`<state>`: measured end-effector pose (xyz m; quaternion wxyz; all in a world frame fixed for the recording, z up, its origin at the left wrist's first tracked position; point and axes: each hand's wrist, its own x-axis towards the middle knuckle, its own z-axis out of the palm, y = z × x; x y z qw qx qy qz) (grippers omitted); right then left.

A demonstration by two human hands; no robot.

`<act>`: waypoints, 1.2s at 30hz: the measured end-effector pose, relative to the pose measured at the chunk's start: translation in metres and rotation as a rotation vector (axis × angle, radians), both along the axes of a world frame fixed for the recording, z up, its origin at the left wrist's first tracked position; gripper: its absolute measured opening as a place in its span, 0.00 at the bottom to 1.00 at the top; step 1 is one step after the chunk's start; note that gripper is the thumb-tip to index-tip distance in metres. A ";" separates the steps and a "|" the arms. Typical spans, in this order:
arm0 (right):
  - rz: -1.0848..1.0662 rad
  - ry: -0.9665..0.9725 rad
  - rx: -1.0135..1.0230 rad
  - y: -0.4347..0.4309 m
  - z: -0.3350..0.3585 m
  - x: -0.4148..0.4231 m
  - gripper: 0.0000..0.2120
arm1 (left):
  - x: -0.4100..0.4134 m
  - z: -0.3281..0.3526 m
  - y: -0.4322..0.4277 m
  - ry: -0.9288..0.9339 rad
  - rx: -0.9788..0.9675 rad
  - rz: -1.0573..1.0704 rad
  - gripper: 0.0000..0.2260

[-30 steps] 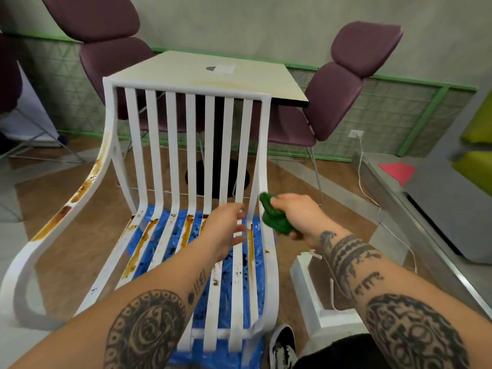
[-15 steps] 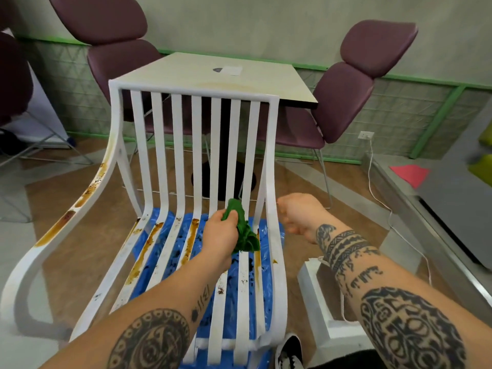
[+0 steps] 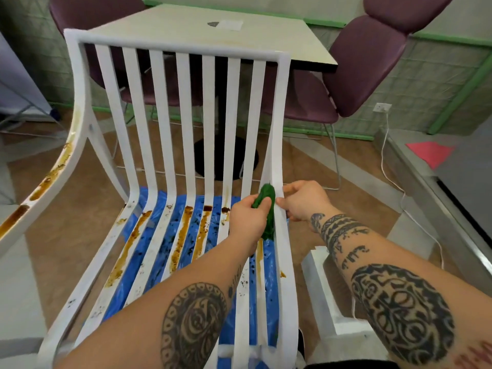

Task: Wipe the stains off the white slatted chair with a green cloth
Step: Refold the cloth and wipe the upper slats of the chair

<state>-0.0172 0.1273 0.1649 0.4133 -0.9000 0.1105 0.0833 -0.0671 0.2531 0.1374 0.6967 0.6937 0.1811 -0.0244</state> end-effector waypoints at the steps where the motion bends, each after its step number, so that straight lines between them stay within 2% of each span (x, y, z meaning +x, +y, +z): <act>1: -0.014 0.004 0.004 0.000 -0.002 0.001 0.11 | 0.000 -0.001 0.000 -0.004 0.004 0.004 0.06; 3: -0.029 0.006 0.016 -0.001 -0.004 0.001 0.14 | 0.002 -0.006 0.003 -0.006 0.037 -0.008 0.10; 6: -0.054 0.016 0.070 0.000 -0.005 -0.001 0.16 | -0.005 -0.004 0.010 -0.013 0.087 -0.065 0.07; 9: -0.132 0.042 0.203 0.001 -0.006 -0.006 0.12 | -0.026 -0.007 0.014 -0.005 0.100 -0.112 0.04; 15: -0.193 0.057 0.278 0.004 -0.002 -0.013 0.04 | -0.068 -0.014 0.021 -0.053 0.202 -0.214 0.05; 19: -0.213 0.059 0.261 0.007 0.001 -0.015 0.08 | -0.099 -0.016 0.025 -0.060 0.230 -0.262 0.01; 25: -0.234 0.033 0.251 0.008 -0.001 -0.020 0.10 | -0.137 -0.027 0.031 -0.095 0.167 -0.321 0.11; 29: -0.209 0.010 0.214 0.011 0.004 -0.026 0.11 | -0.145 -0.026 0.043 -0.274 0.368 -0.495 0.09; 32: -0.203 0.020 0.235 0.010 0.006 -0.030 0.04 | -0.141 -0.010 0.057 -0.272 0.521 -0.660 0.11; 34: -0.250 0.041 0.381 0.005 0.008 -0.036 0.08 | -0.133 0.005 0.062 -0.262 0.575 -0.556 0.11; 36: -0.310 0.053 0.549 -0.001 0.009 -0.045 0.07 | -0.120 0.020 0.060 -0.254 0.592 -0.373 0.12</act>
